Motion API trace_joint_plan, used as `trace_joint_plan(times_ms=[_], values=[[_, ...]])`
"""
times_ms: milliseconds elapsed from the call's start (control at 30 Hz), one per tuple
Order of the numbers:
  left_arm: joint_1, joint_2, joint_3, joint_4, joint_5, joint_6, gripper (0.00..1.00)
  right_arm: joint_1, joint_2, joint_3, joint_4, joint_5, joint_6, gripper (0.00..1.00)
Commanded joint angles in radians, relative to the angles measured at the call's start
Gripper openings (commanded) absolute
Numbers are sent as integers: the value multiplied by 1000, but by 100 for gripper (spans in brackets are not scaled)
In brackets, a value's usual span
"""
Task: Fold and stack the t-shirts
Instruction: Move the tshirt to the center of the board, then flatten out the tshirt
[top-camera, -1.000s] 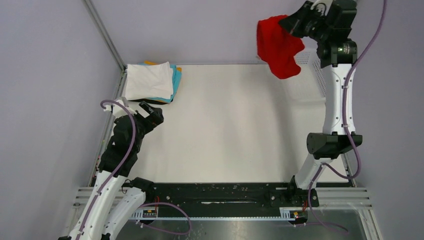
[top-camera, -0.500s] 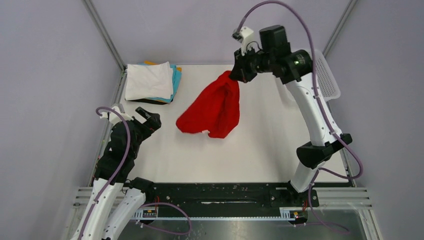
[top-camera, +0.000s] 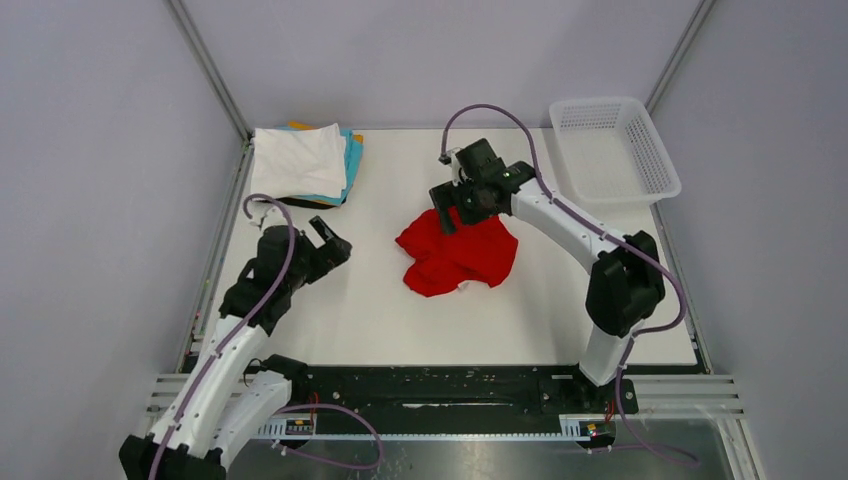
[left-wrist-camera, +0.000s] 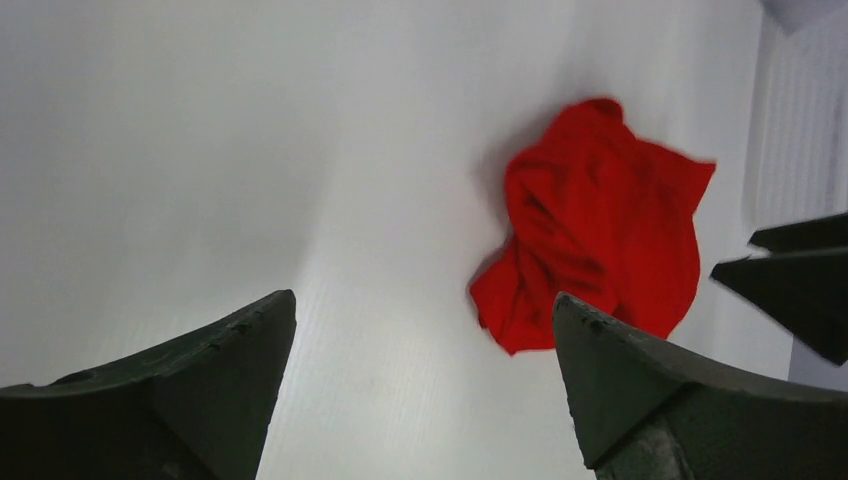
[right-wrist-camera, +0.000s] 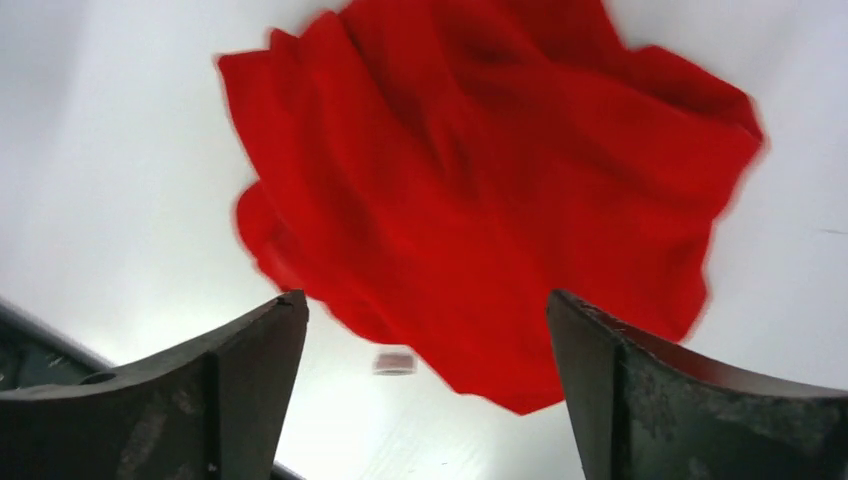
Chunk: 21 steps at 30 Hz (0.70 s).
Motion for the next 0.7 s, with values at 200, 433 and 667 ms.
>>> trace_joint_plan(times_ms=[200, 433, 667], values=[[-80, 294, -158, 440, 430, -33, 98, -152, -490, -501, 290, 358, 340, 99], [-214, 557, -111, 533, 396, -61, 87, -320, -620, -789, 435, 92, 487, 98], [-303, 778, -17, 550, 331, -77, 73, -323, -529, -790, 457, 8, 523, 91]])
